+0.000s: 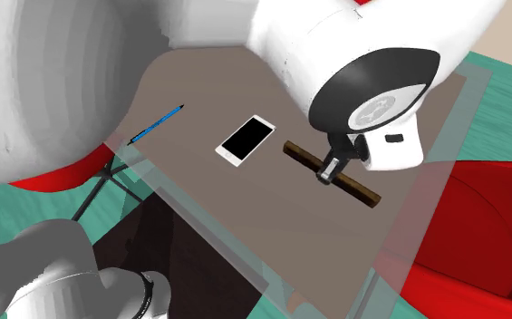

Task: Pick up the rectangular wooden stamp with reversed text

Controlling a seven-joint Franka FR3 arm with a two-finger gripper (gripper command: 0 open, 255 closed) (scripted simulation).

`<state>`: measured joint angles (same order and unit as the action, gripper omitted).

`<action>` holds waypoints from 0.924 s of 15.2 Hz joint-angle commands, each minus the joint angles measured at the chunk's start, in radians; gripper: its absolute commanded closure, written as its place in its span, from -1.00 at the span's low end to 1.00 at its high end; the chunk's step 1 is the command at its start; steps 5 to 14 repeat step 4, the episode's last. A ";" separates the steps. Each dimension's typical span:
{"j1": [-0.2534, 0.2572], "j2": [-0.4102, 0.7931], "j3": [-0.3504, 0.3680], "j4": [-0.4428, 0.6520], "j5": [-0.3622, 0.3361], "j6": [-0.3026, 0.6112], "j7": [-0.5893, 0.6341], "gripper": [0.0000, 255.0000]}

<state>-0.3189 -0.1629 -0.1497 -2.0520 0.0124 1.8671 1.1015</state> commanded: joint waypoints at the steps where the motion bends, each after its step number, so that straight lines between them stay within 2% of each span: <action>1: 0.000 -0.003 0.000 0.022 -0.001 -0.025 0.001 1.00; 14: 0.000 -0.004 0.001 0.036 -0.001 -0.041 0.002 1.00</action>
